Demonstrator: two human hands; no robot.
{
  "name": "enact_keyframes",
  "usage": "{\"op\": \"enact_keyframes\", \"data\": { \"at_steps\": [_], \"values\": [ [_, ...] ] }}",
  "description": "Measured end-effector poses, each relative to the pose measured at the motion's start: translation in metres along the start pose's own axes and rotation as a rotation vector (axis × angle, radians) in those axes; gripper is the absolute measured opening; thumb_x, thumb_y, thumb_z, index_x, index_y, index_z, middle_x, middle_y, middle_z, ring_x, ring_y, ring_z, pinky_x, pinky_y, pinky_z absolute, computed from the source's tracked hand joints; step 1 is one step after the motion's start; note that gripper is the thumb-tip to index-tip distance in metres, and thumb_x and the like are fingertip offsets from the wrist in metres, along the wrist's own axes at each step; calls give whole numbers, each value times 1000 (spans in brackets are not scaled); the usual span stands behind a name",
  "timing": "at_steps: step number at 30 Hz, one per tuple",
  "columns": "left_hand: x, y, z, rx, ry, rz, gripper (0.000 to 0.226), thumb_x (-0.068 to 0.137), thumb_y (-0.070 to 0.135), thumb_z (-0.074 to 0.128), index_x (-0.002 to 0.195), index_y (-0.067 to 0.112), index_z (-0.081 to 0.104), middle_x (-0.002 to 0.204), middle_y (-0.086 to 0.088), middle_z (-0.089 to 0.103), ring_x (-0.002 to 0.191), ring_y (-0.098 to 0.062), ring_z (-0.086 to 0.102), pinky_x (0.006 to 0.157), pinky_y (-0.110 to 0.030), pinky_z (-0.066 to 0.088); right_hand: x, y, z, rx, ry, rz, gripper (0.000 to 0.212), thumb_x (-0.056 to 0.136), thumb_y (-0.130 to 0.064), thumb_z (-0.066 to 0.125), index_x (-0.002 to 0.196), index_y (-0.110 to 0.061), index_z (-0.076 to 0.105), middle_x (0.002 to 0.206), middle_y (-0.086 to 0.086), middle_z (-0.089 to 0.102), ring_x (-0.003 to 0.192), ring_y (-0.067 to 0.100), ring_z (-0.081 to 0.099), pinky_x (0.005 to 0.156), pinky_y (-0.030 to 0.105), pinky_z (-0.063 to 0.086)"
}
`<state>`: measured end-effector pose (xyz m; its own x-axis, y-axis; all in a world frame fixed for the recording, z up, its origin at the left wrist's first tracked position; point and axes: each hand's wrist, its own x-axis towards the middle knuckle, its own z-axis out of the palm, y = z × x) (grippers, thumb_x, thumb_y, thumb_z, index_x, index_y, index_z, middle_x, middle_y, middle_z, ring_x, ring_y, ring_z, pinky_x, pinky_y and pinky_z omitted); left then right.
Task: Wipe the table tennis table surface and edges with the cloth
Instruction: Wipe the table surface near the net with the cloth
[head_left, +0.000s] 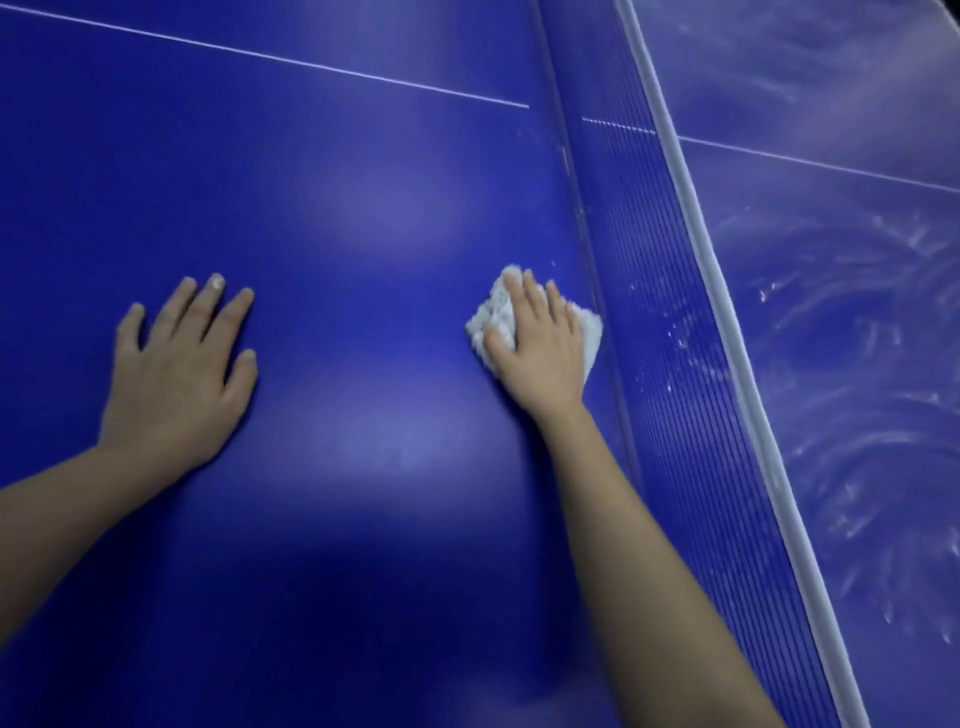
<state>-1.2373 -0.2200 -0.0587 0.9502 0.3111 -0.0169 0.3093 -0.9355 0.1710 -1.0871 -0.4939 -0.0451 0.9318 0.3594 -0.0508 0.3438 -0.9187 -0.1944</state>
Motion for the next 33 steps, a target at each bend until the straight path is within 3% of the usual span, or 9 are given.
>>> {"op": "enact_keyframes", "data": {
  "at_steps": [9,14,17,22,33],
  "values": [
    [-2,5,-9,-16,-22,-27,60,90,37,24,142,11,40,148,-12,37,139,-26,29,110,-52,18,211,-6,-6,26,75,73,59,96,-41,34,149,-18,22,156,4,22,144,27,15,115,39,10],
    [-1,5,-11,-10,-30,-26,59,90,36,25,142,12,40,148,-11,37,139,-25,30,110,-53,21,270,6,-13,-30,55,-33,58,98,-40,32,150,-17,22,157,3,21,145,26,9,115,41,10],
    [-1,4,-10,-10,-23,-25,58,90,35,25,142,12,40,148,-10,37,139,-24,29,110,-52,21,286,9,-16,-39,44,52,60,96,-45,28,149,-19,20,157,4,20,144,27,14,115,41,12],
    [-1,3,-10,-2,-9,-23,58,90,35,24,141,12,41,147,-11,38,139,-25,31,109,-53,22,257,-2,-11,60,167,301,61,96,-44,29,145,-8,26,148,16,33,134,36,31,111,44,21],
    [-3,2,-7,-20,18,-8,64,89,41,17,144,14,36,151,-10,32,143,-22,22,113,-48,12,31,-2,9,47,199,480,63,97,-46,33,149,-14,19,155,16,21,139,37,22,110,46,14]
  ]
}}
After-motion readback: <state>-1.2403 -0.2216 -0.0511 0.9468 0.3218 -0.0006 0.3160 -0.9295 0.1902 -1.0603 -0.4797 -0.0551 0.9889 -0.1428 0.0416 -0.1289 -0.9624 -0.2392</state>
